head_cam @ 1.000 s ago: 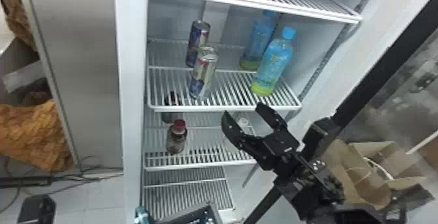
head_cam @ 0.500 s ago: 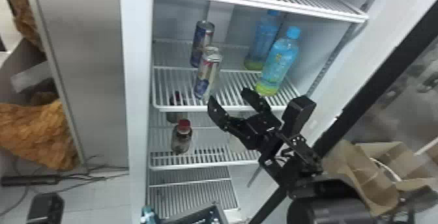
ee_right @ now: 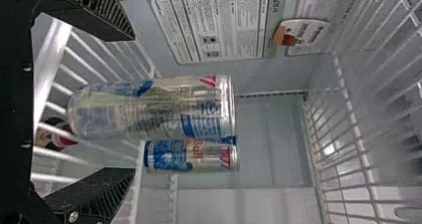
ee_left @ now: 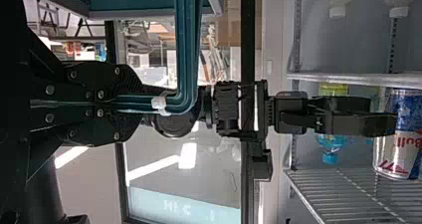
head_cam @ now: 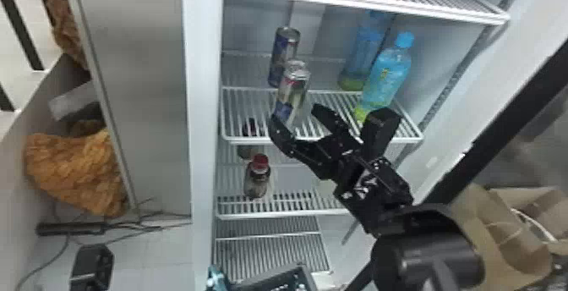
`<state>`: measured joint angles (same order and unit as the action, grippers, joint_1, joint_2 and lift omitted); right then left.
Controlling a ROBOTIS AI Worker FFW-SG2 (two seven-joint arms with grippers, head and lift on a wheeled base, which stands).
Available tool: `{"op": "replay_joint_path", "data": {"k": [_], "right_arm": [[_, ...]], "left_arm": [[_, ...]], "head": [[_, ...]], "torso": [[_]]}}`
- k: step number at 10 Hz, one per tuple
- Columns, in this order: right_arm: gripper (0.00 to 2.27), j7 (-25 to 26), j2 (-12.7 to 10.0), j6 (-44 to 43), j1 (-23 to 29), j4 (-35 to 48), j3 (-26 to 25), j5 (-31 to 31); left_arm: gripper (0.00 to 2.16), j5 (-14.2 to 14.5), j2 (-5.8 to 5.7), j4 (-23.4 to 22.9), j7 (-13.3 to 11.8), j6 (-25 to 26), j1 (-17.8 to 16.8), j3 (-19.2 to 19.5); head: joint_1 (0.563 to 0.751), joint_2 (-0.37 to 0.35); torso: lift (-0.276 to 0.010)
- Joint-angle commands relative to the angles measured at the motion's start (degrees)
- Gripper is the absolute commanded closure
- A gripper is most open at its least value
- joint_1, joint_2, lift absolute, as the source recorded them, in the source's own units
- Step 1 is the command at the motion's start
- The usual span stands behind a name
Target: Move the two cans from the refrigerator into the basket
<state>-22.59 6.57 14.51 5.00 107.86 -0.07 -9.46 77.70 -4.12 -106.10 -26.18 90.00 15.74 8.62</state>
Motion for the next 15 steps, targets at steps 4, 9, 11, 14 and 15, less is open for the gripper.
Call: {"op": "replay_joint_path", "data": {"k": [4, 9, 11, 14, 15], "right_arm": [[0.09, 1.8, 0.2, -0.6, -4.2, -3.4, 2.6, -0.7], [0.38, 2.8, 0.4, -0.6, -6.0, -5.1, 3.2, -1.2], [0.92, 2.9, 0.4, 0.4, -6.1, -5.7, 3.2, -1.5], [1.21, 3.1, 0.5, 0.4, -5.8, -4.1, 2.9, -0.6], [1.21, 3.0, 0.5, 0.2, -5.1, -3.2, 2.6, -0.7]], "left_arm": [[1.2, 0.0, -0.1, 0.0, 0.1, 0.0, 0.0, 0.1], [1.2, 0.1, -0.01, 0.0, 0.1, 0.0, 0.1, 0.2], [1.2, 0.1, 0.08, 0.0, 0.1, 0.0, 0.1, 0.3], [1.2, 0.1, 0.08, 0.0, 0.1, 0.0, 0.3, 0.3], [1.2, 0.1, 0.17, 0.0, 0.1, 0.0, 0.3, 0.4]], "head": [[0.695, -0.219], [0.695, -0.199], [0.695, -0.201], [0.695, -0.202], [0.695, -0.202]], "torso": [[-0.035], [-0.035], [-0.035], [-0.035], [-0.035]]}}
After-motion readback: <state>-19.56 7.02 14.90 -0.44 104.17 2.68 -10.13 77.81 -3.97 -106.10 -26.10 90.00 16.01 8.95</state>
